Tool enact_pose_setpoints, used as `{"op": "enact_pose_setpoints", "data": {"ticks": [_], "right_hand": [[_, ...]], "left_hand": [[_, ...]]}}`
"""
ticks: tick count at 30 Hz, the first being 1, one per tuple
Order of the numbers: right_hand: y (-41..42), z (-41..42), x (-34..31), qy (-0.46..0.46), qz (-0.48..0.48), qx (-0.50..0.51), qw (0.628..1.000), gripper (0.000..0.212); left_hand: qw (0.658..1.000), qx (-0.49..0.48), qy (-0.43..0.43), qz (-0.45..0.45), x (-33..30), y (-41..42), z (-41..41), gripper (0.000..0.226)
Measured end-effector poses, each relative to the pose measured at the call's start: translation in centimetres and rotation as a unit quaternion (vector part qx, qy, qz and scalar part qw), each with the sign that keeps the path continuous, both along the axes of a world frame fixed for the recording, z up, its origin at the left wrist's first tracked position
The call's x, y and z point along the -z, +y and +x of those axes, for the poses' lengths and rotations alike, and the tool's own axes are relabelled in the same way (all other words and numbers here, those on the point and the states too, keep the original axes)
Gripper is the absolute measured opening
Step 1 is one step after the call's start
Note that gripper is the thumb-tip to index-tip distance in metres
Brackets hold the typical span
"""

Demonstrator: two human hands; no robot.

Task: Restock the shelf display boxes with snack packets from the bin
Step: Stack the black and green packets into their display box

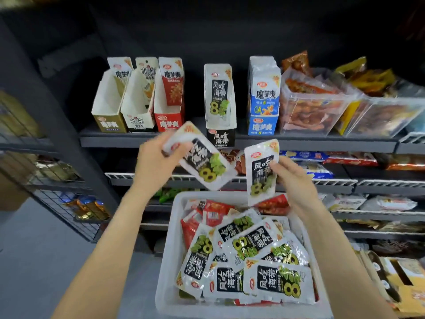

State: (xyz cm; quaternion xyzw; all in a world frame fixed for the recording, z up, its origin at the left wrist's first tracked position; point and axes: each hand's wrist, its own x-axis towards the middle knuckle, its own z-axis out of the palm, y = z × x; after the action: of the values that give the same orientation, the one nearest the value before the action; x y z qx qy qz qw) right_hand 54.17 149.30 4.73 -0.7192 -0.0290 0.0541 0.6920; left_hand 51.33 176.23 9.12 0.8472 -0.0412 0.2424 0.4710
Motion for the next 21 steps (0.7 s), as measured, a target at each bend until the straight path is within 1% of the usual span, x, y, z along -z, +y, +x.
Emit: {"op": "enact_pose_setpoints", "data": {"ticks": [1,3,5,6,9,11,13,17,19,21], "right_hand": [[0.1,0.4,-1.5,-0.062,-0.018,0.012,0.998,0.016],[0.3,1.5,-4.2,-0.163,-0.032,0.046,0.985,0.019],[0.3,2.6,-6.6,-0.227,-0.031,0.083,0.970,0.018],[0.4,3.1,-7.7,-0.244,-0.021,0.101,0.964,0.018],[1.0,4.6,-10.3,-0.265,0.039,0.140,0.953,0.017],[1.6,5.5,-11.7,-0.268,0.098,0.152,0.946,0.021],[2.3,6.3,-12.8,-0.273,0.117,0.155,0.942,0.021],[4.4,9.6,-12.8,-0.285,0.054,0.148,0.946,0.021],[5.9,11.5,-12.0,-0.286,-0.003,0.145,0.947,0.018],[7.3,13.2,-11.1,-0.288,-0.071,0.147,0.944,0.020]], "left_hand": [[0.999,-0.004,-0.030,0.023,-1.8,-0.1,0.7,0.005],[0.996,-0.022,-0.069,0.048,-4.9,-0.4,2.5,0.026],[0.993,-0.051,-0.099,0.046,-7.0,-0.6,4.5,0.039],[0.991,-0.058,-0.115,0.041,-7.8,-0.7,5.6,0.038],[0.985,-0.054,-0.154,0.055,-9.1,-1.1,8.6,0.025],[0.984,-0.035,-0.156,0.073,-9.3,-1.3,10.7,0.020],[0.984,-0.016,-0.148,0.096,-9.3,-1.5,12.7,0.017],[0.986,-0.029,-0.103,0.125,-8.5,-1.6,16.6,0.023],[0.985,-0.035,-0.092,0.139,-8.5,-1.5,18.1,0.026],[0.987,-0.043,-0.088,0.127,-8.6,-1.1,19.2,0.032]]}}
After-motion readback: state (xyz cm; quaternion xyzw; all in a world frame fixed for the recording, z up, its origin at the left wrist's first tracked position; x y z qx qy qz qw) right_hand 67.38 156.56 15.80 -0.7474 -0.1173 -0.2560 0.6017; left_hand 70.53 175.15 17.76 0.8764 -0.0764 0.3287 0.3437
